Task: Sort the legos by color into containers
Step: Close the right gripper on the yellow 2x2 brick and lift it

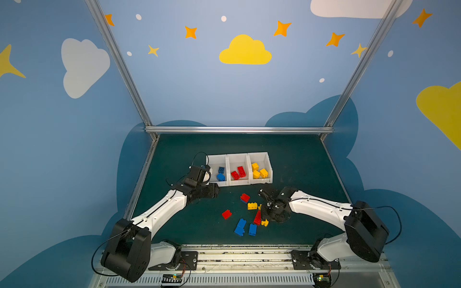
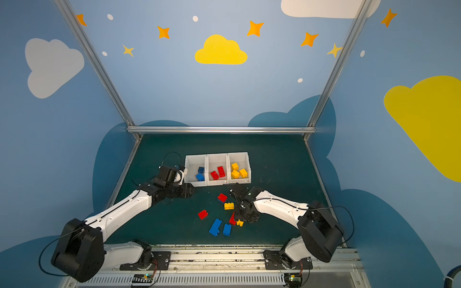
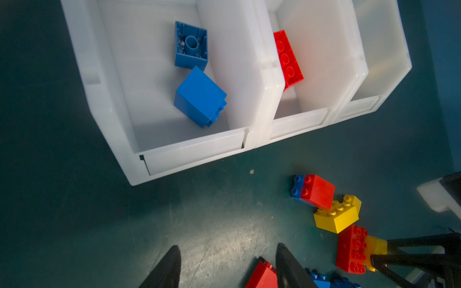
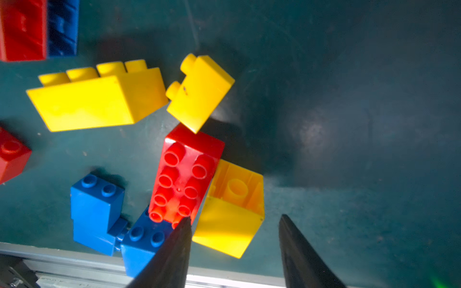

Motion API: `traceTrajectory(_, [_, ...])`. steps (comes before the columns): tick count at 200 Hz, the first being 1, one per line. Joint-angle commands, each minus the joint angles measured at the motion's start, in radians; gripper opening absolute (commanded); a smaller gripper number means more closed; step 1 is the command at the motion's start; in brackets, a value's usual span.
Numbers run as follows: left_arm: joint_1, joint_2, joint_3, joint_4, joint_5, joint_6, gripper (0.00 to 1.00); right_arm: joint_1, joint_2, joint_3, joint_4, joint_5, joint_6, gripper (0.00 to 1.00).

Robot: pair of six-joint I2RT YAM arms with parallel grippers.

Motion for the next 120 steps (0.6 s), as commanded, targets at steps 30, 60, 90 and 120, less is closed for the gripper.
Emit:
traceTrajectory(30, [-0.005,-0.017,-0.014,0.005,0.006,-0.013,0.61,0.002,-0.001,-0.001,-0.021,0.022,0.016,0.48])
traceTrajectory(60, [-0.007,-0.016,-0.018,0.010,0.008,-0.015,0.61,-0.010,-0.035,-0.034,-0.023,0.029,0.025,0.43])
traceTrajectory(90, [-0.010,-0.013,-0.021,0.014,0.010,-0.019,0.61,-0.022,-0.029,-0.053,-0.001,0.015,0.025,0.41])
traceTrajectory(120, [-0.011,-0.018,-0.022,0.010,0.007,-0.018,0.61,-0.021,0.013,-0.040,0.009,0.004,0.015,0.37])
